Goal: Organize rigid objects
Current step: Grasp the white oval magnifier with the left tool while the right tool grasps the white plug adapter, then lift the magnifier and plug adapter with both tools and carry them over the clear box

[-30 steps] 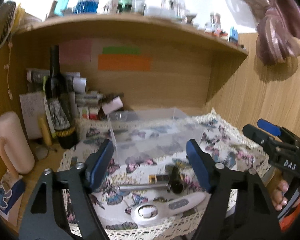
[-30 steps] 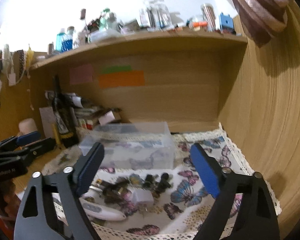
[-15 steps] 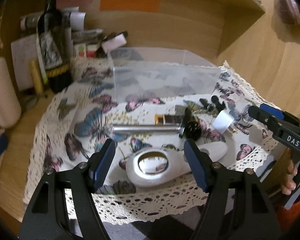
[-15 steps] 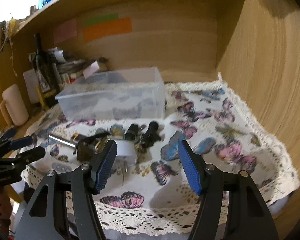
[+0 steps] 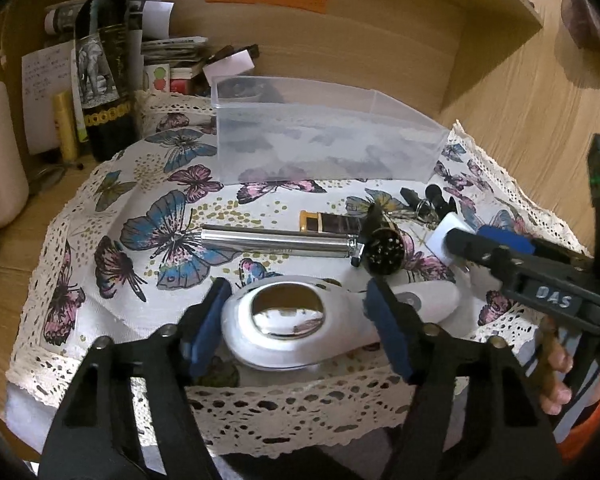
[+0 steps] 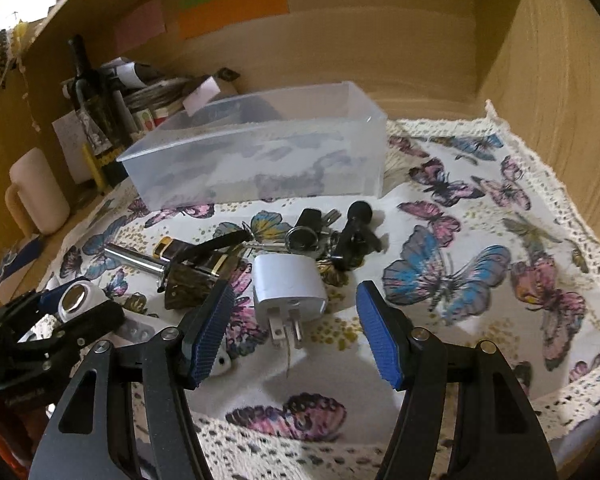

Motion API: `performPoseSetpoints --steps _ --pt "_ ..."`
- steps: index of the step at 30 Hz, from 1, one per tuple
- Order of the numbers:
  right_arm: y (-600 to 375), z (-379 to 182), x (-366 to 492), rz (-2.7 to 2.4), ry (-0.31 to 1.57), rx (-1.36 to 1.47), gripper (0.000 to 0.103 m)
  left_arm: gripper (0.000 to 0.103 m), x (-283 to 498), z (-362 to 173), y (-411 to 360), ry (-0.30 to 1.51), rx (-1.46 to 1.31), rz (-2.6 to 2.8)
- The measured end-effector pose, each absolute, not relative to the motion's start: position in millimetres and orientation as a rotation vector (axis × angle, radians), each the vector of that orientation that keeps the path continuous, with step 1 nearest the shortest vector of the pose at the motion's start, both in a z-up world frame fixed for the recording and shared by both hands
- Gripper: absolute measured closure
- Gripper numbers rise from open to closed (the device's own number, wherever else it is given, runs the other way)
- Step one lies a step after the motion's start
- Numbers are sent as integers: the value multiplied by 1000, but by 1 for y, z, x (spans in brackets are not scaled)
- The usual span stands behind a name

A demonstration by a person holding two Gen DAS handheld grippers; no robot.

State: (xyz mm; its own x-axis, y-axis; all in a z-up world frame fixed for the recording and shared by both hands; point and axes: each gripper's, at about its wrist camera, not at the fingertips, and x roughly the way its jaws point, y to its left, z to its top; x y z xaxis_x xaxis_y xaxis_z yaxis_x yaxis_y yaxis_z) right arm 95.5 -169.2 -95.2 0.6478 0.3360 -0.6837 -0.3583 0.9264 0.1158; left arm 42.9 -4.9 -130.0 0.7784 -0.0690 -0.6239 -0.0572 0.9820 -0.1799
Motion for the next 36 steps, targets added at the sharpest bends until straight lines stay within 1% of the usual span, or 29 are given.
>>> performPoseSetpoints --steps 3,4,5,6,12,21,30,36 --pt "-166 -104 105 405 810 -14 43 39 44 -129 0 686 -211 -21" --pt "-165 -106 107 409 821 -5 47 39 45 -129 1 687 -208 -24" --pt "-164 -107 108 405 828 -8 64 39 45 -129 1 687 -204 -25" --pt "-164 -107 107 409 824 -9 67 40 44 -128 0 685 -196 -25" --pt "-165 -98 96 379 760 -44 67 40 39 -117 -1 648 -127 -6" --pt "-177 -60 84 356 648 -57 67 40 39 -84 13 584 -142 5" --pt "-175 -16 95 328 518 -104 67 40 57 -33 33 473 -150 68" --pt "-163 11 117 348 462 -113 67 40 87 -7 50 465 -176 75"
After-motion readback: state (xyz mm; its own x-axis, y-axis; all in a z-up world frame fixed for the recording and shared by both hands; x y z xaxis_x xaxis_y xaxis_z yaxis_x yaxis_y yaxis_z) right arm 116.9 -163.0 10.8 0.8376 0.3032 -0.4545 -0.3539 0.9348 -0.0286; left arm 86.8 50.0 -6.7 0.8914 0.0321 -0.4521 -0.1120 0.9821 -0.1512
